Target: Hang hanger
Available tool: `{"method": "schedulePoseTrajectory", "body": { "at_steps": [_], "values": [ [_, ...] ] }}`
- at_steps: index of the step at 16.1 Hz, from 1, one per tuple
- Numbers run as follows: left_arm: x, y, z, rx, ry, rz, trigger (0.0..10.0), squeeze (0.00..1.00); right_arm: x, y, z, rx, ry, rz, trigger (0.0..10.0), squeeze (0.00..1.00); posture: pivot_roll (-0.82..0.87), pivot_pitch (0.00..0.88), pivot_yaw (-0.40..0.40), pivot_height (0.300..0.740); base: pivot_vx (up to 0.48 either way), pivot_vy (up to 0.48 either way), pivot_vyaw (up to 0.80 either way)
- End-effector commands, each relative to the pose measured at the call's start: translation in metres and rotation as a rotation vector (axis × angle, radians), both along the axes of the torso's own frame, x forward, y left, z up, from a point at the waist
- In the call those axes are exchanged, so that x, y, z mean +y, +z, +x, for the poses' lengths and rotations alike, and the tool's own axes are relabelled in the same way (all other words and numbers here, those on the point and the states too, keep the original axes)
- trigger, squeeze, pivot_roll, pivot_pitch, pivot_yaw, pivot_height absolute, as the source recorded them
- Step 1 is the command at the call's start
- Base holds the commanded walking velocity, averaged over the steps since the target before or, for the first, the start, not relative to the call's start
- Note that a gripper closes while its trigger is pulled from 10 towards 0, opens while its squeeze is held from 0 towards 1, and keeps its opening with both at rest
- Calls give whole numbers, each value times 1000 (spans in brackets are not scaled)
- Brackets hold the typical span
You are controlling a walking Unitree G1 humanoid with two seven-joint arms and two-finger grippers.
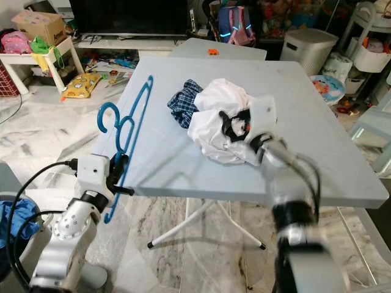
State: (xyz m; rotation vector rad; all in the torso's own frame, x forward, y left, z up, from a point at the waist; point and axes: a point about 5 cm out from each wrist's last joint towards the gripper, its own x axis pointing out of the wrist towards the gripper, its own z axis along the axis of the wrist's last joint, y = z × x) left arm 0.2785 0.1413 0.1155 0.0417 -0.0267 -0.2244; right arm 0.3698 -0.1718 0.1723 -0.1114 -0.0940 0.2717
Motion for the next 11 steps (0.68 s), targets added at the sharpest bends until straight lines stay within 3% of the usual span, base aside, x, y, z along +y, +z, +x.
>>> {"method": "schedulePoseTrajectory", "body": {
  "at_steps": [1,2,5,9,11],
  "values": [
    [-6,0,-6,0,-4,14,10000,0,-4,7,-8,-40,-31,11,10000,0,-80,0,13,740,0,0,0],
    [-8,-3,-10,12,1,2,10000,0,-10,3,-15,-52,-80,-25,10000,0,-80,0,12,740,0,0,0],
    [-9,-11,-15,46,43,-8,10000,0,-28,-15,-31,7,-234,50,10000,0,-88,0,-3,740,0,0,0],
    [-7,-8,-7,57,104,-47,10000,0,-25,-22,-47,23,-335,130,10000,0,-116,0,14,740,0,0,0],
    [-14,-10,-8,71,79,-45,10000,0,-18,-25,-49,44,-316,134,10000,0,-127,0,18,740,0,0,0]
  ]
}}
